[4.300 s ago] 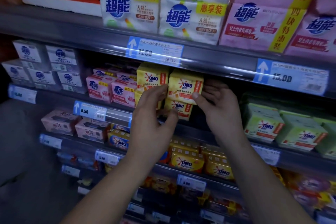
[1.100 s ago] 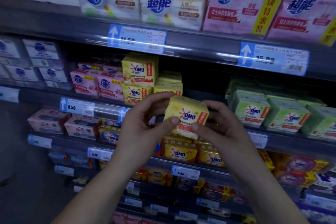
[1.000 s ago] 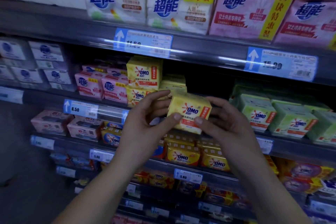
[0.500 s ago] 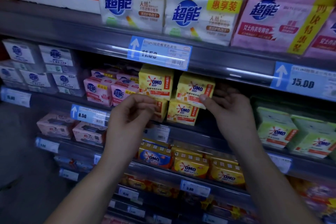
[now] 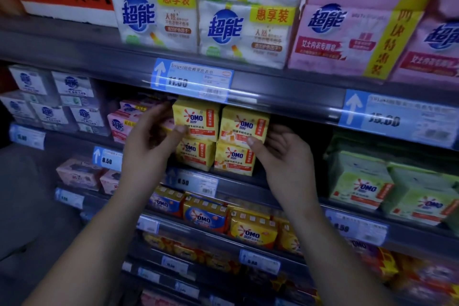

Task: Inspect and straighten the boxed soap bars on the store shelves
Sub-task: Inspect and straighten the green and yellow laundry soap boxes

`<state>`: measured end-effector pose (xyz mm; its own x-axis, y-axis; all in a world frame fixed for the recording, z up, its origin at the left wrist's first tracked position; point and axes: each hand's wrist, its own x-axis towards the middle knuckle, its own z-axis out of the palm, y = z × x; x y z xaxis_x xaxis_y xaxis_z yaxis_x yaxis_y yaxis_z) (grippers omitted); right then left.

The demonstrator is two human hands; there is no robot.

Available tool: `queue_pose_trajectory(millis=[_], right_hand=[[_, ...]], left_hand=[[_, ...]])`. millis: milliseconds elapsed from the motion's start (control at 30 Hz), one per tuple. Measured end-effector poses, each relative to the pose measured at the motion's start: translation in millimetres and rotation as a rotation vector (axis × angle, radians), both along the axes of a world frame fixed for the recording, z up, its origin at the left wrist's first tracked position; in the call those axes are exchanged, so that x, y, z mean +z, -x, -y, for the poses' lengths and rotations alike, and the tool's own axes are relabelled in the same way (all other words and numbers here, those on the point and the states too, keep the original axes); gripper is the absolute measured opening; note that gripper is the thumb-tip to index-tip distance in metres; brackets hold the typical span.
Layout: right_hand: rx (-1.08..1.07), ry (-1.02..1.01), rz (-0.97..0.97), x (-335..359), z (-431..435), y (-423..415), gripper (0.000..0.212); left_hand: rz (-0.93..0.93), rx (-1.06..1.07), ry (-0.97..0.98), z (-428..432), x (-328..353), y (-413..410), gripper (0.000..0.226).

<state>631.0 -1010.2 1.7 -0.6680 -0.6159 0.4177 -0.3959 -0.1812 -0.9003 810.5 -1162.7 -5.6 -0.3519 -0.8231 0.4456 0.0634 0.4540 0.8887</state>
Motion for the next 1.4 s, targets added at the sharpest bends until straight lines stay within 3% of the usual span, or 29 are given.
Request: queue_pose_trajectory(millis=[67,167,400,633,733,900,1000,1200,1333,1400], right_hand=[[0.009,-0.004,-0.001,-1.0,-0.6,0.0,0.033],[0.009,-0.015,-0.010,-0.6,0.1,0.0,0.032],[-0.178,-0.040,0.002,-4.4,-7.2,-15.9,0.056],[-0.490,0.183,-0.173,-13.4,-12.1,-66.5,0.023],[-0.325,0.202,-0.193,-8.2,-7.7,-100.9,0.007],[0.037,0.019,-0.046,4.0,14.4,-150.4,0.032],[0.078,0.077,0.078,5.3,23.5,-163.9,0.031],[0.043,0.089,0.260,1.6,37.0,-181.9,0.026],[0.025,0.020,0.355,-2.8,40.5,-183.2,0.033],[0.087,-0.094,0.456,1.2,40.6,-183.2,0.050]], left_hand=[[0.128,0.005,0.068,4.0,6.7,-2.6,0.063],[0.270,-0.007,0.171,11.9,15.1,-4.6,0.056],[0.255,-0.153,0.152,28.1,17.9,-8.2,0.032],[0.098,-0.345,0.060,44.3,15.0,-24.7,0.030],[-0.006,-0.483,-0.038,46.9,14.5,-47.1,0.036],[-0.001,-0.618,-0.123,39.1,3.9,-82.3,0.033],[-0.005,-0.641,-0.175,34.6,-1.6,-97.8,0.035],[0.012,-0.687,-0.194,44.5,-8.9,-115.6,0.070],[0.032,-0.641,-0.169,49.1,-10.4,-117.4,0.065],[0.061,-0.654,-0.113,50.3,-13.2,-119.6,0.060]])
